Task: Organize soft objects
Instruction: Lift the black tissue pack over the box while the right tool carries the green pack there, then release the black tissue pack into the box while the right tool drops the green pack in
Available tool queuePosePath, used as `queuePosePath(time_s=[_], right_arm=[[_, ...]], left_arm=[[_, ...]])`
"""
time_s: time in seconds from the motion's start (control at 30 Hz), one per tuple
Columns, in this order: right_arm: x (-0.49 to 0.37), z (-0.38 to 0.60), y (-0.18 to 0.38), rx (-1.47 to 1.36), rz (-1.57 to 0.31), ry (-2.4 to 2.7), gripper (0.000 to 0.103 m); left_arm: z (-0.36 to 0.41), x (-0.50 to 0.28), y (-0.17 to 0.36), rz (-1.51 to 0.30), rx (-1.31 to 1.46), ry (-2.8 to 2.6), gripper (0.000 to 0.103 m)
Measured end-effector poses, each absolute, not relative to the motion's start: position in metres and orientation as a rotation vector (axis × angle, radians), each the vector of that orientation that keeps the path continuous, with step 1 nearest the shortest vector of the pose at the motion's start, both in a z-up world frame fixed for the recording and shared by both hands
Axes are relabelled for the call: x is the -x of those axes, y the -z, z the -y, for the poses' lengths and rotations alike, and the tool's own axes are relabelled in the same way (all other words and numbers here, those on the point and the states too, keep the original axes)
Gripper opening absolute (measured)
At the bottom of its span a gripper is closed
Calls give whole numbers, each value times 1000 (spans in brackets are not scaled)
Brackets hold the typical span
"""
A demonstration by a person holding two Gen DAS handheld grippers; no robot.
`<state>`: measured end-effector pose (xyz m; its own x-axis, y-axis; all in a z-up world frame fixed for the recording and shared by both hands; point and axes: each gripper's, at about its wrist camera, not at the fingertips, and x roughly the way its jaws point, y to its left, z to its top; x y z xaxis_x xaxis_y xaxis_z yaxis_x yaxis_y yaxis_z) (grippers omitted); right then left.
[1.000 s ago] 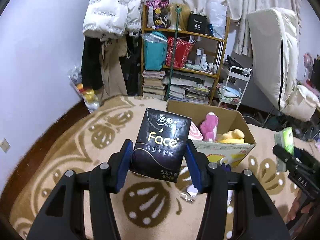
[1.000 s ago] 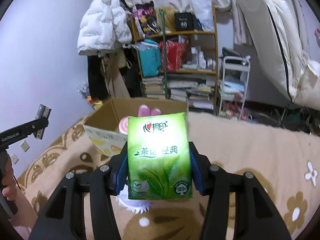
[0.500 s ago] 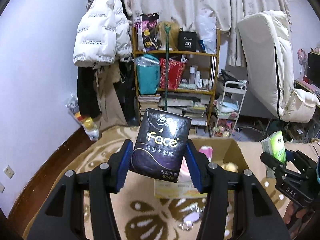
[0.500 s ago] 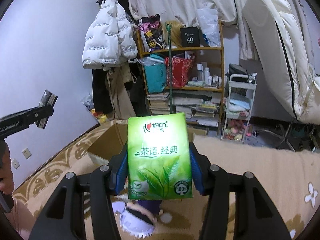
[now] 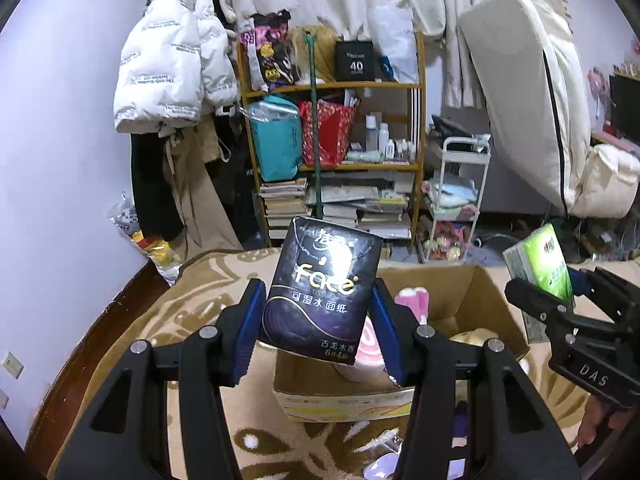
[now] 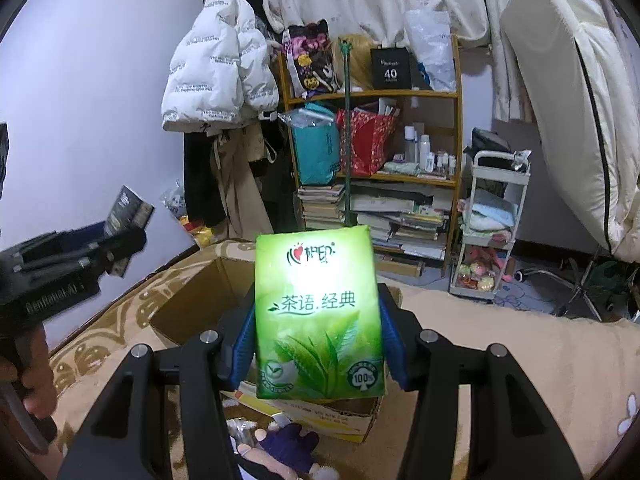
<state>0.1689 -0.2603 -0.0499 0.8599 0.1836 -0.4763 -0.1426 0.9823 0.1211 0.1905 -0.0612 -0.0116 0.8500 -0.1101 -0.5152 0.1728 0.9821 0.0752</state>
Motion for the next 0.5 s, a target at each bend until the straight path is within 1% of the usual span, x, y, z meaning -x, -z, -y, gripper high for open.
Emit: queuePosePath(time_s=[0.2,0.5], right_arm=[[-188,263,70,-107,-545,-180,57],[-214,269,82,-164,-570,-201,57]], left_arm=[[67,-209,31,-562,-141,154,51],[72,-220,49,-584,-160,169,51]])
